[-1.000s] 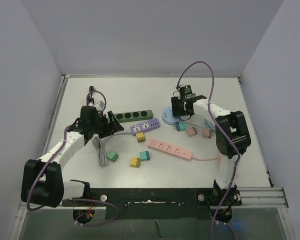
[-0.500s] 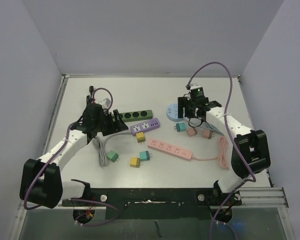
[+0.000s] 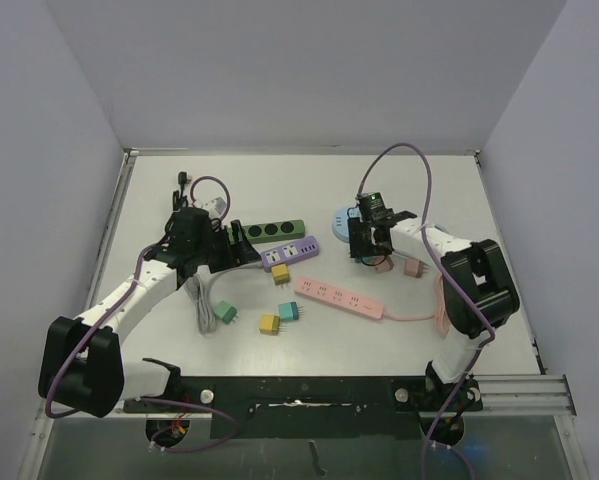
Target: Insert the plug
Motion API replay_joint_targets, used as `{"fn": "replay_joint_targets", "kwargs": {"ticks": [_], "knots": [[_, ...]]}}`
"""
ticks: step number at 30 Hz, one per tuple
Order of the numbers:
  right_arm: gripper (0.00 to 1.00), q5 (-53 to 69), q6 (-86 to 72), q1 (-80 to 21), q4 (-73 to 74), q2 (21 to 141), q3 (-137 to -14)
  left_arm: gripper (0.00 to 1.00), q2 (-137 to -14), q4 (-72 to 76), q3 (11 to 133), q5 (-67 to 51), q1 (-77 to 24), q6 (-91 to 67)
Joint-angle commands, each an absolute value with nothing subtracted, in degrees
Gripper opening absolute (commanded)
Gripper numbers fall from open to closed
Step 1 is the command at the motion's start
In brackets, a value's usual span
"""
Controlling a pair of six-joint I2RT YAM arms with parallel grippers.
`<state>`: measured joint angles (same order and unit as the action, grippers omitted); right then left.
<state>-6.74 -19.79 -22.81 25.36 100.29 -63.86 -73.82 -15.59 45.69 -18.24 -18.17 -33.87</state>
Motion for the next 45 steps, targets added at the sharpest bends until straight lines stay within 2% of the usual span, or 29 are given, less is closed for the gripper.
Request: {"fn": "replay_joint_targets", "kwargs": {"ticks": [1,8,12,15,21,26,31,45], "knots": [[0.52,-7.0,-19.6,-22.2,23.4,100.9,-65.2,0.68,-72.5,-12.4,47.8,-18.7,-18.5,-34.3],[0.52,-3.3,-17.1,-21.1,22.1,103.4,-65.5,0.68,-72.8,-12.5,48.3,-18.8,-18.6,-34.3],[0.42,-4.8,-14.5,-21.3,21.8,103.0,-66.0,0.68,-72.7,-12.7,48.7,-18.7,-18.6,-34.3],[0.39,-4.1,-10.3,-22.8,20.5,101.1,-65.6,0.68,-72.6,-12.8,49.1,-18.8,-18.5,-34.4],[0.39,-1.2,-1.0,-28.7,15.4,95.9,-63.0,0.68,-72.5,-10.8,49.6,-21.9,-18.6,-36.2],[0.41,7.2,3.5,-34.2,7.5,90.0,-58.7,0.68,-73.7,-2.8,48.5,-26.6,-20.1,-42.1],[0.41,10.4,2.1,-37.5,2.5,87.0,-57.0,0.68,-76.8,3.5,48.4,-29.9,-23.9,-46.8],[0.44,18.6,-0.8,-38.7,-6.2,79.7,-51.0,0.68,-81.5,26.3,41.2,-37.2,-26.0,-63.2]]}}
